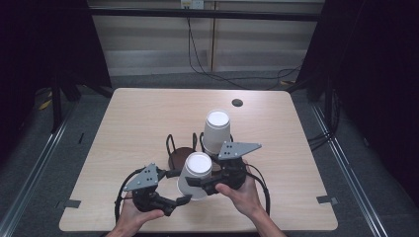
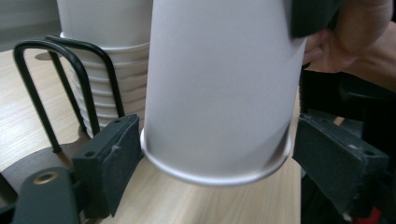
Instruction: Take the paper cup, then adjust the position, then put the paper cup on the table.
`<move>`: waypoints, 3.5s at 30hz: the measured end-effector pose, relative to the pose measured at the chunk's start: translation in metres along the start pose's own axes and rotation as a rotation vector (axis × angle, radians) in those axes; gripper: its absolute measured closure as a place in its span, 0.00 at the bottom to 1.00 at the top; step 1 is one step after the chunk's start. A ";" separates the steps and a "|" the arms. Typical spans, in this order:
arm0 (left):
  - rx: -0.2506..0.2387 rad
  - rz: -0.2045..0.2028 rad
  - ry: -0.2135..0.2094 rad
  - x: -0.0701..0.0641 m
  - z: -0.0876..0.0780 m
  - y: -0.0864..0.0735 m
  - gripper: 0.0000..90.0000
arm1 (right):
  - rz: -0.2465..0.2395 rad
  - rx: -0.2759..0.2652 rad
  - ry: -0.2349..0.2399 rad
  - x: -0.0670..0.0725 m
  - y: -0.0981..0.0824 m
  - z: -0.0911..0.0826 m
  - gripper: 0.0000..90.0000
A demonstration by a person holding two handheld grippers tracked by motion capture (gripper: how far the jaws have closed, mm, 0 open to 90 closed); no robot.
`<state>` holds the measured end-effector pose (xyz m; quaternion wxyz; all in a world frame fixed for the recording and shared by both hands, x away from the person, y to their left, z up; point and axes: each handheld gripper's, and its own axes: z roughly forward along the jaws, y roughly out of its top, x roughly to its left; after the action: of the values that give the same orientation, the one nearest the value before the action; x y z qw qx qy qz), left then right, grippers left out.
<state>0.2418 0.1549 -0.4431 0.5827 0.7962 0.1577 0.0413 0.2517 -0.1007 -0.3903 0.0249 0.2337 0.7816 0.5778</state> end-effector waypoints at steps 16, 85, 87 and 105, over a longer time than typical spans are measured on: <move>0.020 -0.029 -0.047 0.000 0.012 -0.007 0.09 | 0.014 0.005 0.060 0.010 -0.006 0.022 0.26; 0.547 0.041 -0.007 0.003 0.009 0.015 0.19 | -0.055 0.297 0.062 -0.009 -0.011 -0.003 0.16; 0.572 0.046 -0.011 0.003 0.009 0.017 0.19 | -0.069 0.325 0.076 -0.008 -0.012 -0.003 0.16; 0.740 0.128 -0.003 0.004 0.018 0.026 0.19 | -0.128 0.482 0.063 -0.008 -0.016 0.004 0.17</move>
<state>0.2556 0.1326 -0.4250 0.2521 0.9611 0.1112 0.0166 0.2544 -0.1042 -0.4083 -0.0194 0.1647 0.9104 0.3790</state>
